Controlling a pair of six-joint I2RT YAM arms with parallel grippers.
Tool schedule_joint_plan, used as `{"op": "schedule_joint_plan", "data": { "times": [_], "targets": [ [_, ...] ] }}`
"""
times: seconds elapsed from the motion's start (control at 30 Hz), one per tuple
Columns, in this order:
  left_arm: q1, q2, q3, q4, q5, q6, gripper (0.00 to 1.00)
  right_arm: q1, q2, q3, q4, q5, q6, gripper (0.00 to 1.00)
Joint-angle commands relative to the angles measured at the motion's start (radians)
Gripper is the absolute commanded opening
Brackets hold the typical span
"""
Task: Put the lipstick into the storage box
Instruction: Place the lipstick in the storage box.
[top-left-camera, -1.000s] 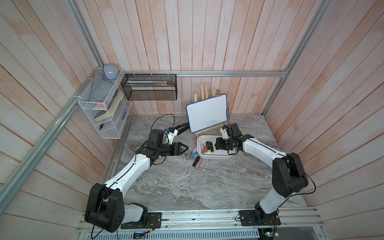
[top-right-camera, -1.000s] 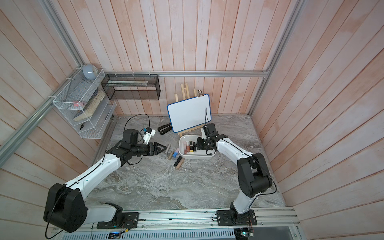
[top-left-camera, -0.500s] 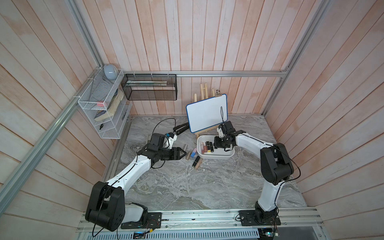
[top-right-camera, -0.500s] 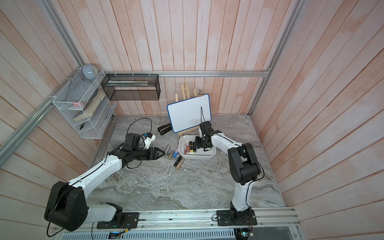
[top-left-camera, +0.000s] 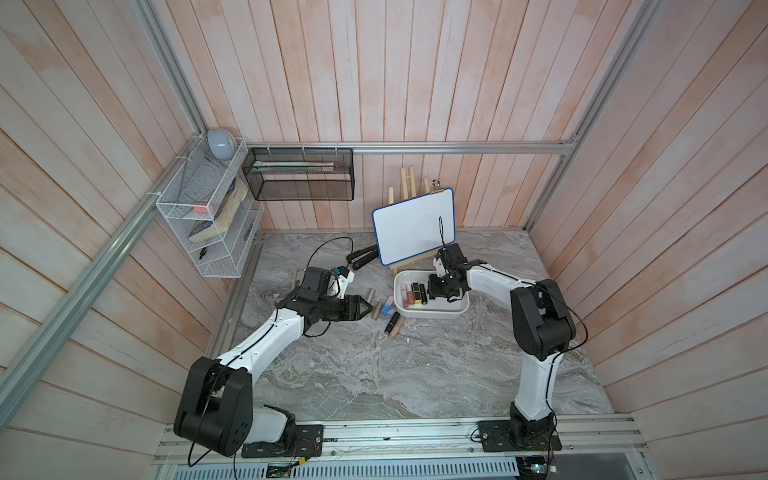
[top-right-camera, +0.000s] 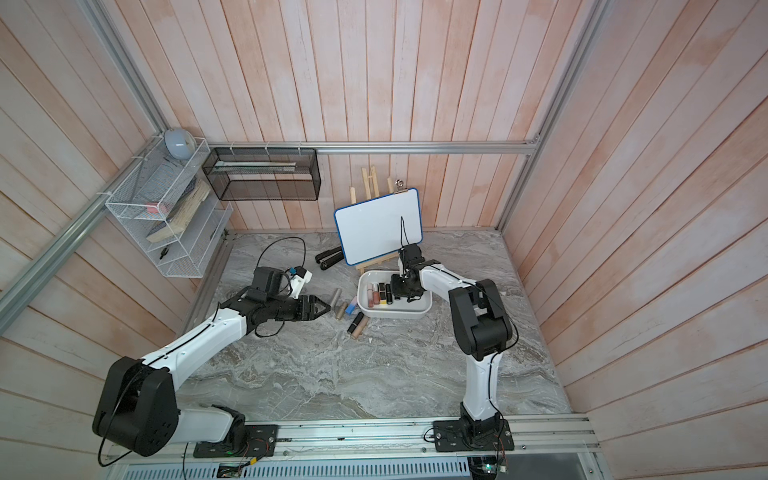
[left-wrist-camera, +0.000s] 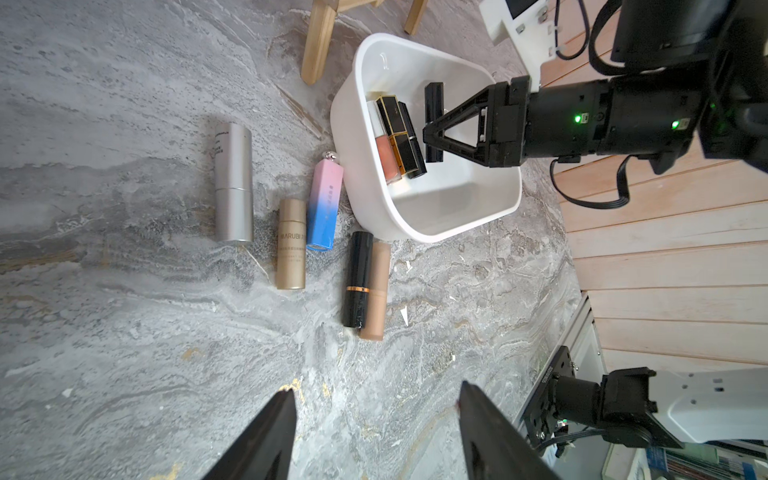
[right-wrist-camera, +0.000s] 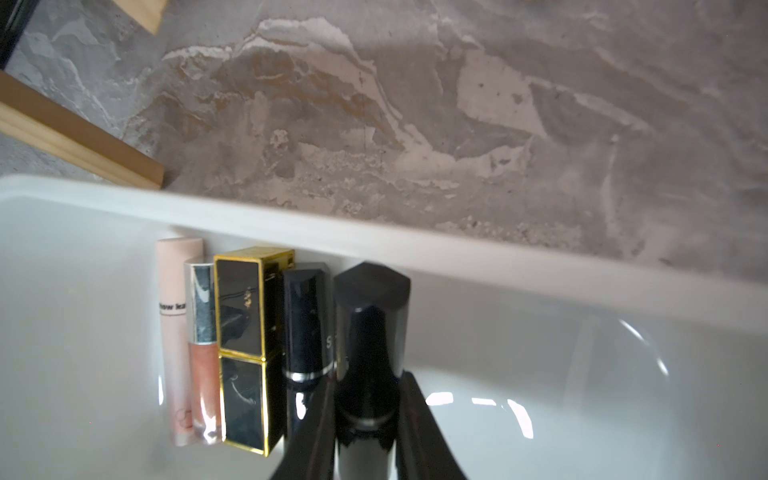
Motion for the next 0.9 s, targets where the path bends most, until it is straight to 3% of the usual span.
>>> {"op": "schedule_joint_plan", "data": {
  "times": [0.0,0.33,0.87],
  "targets": [
    [-0.003,0.017,-0.005,-0.014,-0.010,0.025,0.67,-0.007,0.026,0.032,-0.018,-0.003,-0.016,0.20],
    [-0.006,0.060,0.001,-0.025,0.027,0.029,0.67,-0.009,0.052,0.045,-0.013,-0.018,-0.017,0.28],
    [-0.009,0.087,0.013,-0.051,-0.006,0.034,0.67,-0.009,0.051,0.049,0.000,-0.047,-0.019,0.33]
  ]
}}
